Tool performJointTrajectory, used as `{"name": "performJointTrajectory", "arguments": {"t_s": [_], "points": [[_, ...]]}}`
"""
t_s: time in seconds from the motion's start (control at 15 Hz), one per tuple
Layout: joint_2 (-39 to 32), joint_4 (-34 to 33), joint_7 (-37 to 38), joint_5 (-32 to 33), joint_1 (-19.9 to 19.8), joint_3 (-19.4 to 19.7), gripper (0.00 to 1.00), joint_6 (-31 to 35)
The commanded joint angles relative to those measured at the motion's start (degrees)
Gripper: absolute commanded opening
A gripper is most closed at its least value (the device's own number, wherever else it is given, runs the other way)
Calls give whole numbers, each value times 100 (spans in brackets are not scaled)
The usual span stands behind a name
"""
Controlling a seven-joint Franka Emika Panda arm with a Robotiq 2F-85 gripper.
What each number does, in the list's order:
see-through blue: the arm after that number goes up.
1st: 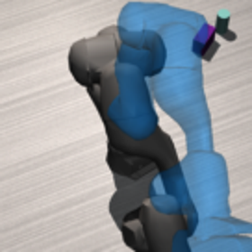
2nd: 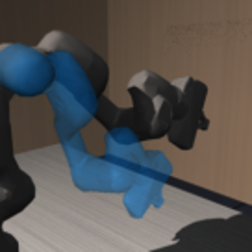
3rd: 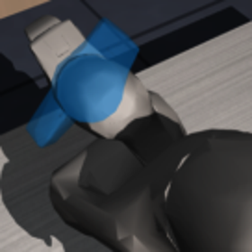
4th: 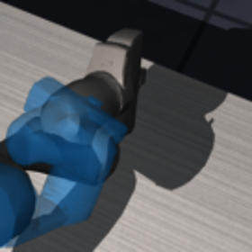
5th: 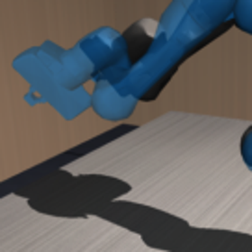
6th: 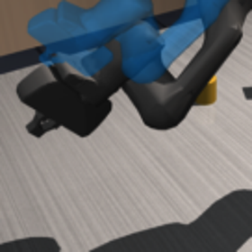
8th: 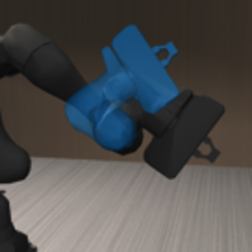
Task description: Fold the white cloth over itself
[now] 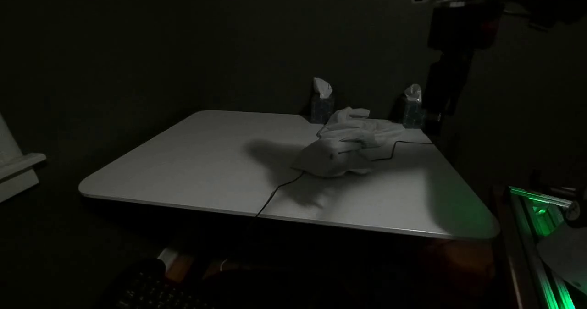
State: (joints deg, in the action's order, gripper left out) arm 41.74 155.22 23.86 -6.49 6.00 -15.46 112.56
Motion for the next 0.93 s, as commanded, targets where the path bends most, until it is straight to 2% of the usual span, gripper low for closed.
{"name": "performJointTrajectory", "arguments": {"t_s": [0.0,0.27,0.47,0.67,0.87], "points": [[-557,-188,-212,-148,-525,748,100,566],[-1460,-341,-389,-462,-970,1508,100,1805],[-2371,-544,-251,-922,-1096,1821,100,2863],[-3293,-976,46,-1466,-1082,1927,100,3598],[-4192,-1657,673,-1658,-1157,1915,100,3668]]}}
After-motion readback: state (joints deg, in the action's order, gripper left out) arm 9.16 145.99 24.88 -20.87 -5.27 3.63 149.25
